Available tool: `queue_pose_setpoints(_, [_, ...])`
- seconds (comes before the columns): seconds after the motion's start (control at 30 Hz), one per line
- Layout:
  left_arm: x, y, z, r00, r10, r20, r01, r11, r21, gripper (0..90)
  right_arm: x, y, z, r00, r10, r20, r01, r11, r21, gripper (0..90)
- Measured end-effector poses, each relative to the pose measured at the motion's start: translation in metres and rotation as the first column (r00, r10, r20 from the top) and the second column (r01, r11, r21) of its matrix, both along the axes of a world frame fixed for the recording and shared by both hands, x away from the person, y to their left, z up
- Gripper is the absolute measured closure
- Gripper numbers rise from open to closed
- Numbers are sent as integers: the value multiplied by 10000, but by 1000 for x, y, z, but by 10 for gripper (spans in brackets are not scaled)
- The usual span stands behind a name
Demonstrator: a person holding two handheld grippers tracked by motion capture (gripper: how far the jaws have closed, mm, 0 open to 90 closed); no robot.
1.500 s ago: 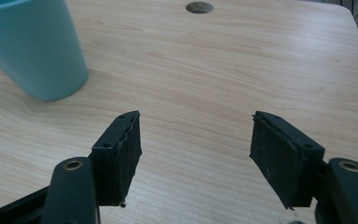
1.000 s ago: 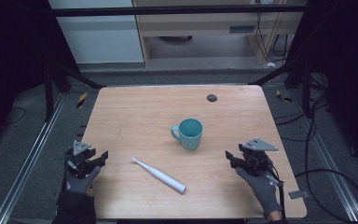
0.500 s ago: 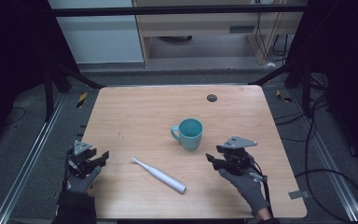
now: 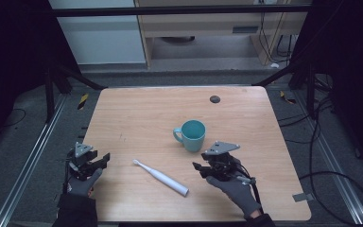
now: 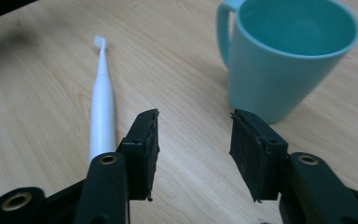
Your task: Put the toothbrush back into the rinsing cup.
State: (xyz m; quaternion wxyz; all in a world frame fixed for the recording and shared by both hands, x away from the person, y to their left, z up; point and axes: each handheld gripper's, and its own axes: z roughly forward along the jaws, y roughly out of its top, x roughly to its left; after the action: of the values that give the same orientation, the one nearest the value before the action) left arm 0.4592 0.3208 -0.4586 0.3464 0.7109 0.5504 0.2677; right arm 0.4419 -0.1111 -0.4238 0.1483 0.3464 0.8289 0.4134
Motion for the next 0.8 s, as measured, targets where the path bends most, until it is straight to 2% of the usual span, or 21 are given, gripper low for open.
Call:
queue_pose_setpoints(0.17, [0, 1, 0, 10000, 14, 9, -14, 10000, 41, 452, -5, 20, -8, 9974, 582, -429, -587, 9982, -92, 547])
queue_pose_setpoints(0.37, [0, 1, 1, 10000, 16, 21, -16, 10000, 5, 450, -9, 38, -14, 9919, 1078, -678, -1097, 9936, -253, 559])
queue_pose_setpoints(0.8, [0, 0, 0, 10000, -3, -24, 3, 10000, 94, 450, -18, 54, -35, 9813, 1438, -1282, -1556, 9839, -874, 566])
